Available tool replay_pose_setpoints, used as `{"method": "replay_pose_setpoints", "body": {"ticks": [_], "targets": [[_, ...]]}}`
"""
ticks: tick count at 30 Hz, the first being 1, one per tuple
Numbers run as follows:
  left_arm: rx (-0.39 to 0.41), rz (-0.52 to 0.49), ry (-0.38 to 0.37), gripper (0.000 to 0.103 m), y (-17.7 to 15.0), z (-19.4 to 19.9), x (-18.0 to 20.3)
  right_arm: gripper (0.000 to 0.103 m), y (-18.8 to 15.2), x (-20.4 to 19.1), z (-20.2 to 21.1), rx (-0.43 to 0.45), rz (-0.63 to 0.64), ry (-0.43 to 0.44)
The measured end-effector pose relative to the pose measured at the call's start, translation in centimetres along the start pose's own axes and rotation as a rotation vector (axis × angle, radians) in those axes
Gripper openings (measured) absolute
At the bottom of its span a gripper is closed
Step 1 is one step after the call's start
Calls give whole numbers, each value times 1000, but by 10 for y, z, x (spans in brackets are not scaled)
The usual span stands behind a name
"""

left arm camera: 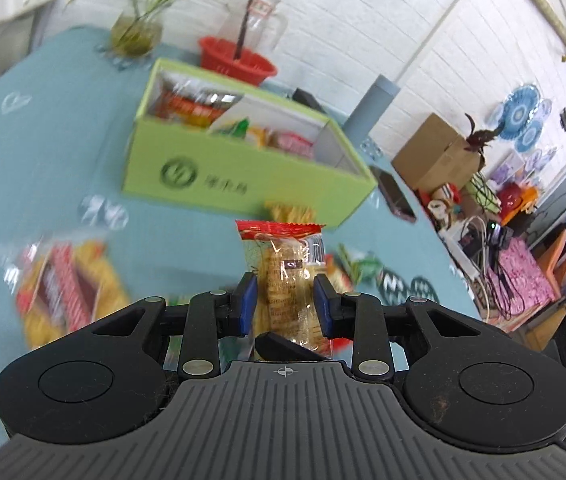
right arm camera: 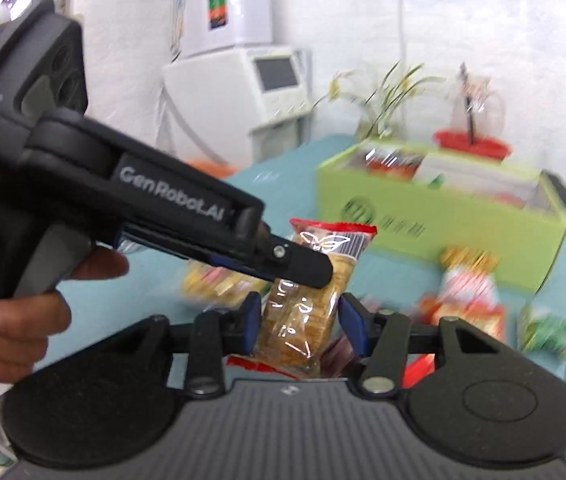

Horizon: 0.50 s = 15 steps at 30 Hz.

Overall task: Organize snacks
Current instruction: 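Carry the wafer roll pack into the green box and release it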

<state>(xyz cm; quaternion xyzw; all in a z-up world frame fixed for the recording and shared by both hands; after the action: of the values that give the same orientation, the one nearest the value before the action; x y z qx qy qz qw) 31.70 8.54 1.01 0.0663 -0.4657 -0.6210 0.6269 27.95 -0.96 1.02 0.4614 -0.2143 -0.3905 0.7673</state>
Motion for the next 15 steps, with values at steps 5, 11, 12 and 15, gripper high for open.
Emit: {"method": "replay_pose_setpoints", "body": {"ticks": [5,11,12,15], "targets": [[39,-75,-10,7,83,-45,28,58,57,61,-25,67,25,-49],[18,-109,55,8,143,-113,27,59,94,125,-80,33,-6,-54],[7,-109,66,9,146,-123,24,60,93,132,-90,18,-14,-48],[-40,-94,80,15,145,-153,10,66,87,146,-118,-26,-39,-29]]}}
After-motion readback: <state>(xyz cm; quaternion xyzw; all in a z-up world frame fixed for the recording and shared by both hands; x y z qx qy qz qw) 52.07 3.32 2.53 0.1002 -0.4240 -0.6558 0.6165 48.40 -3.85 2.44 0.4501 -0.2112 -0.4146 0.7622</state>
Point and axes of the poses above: each gripper's, at about its wrist camera, not at the fingertips, and z roughly against the way its jaws point, x to its right, y to its top, the point moved 7 cm from there along -z, roughly the way its jaws point, and after that the axes turned 2 degrees about -y, right-handed, at the moved point
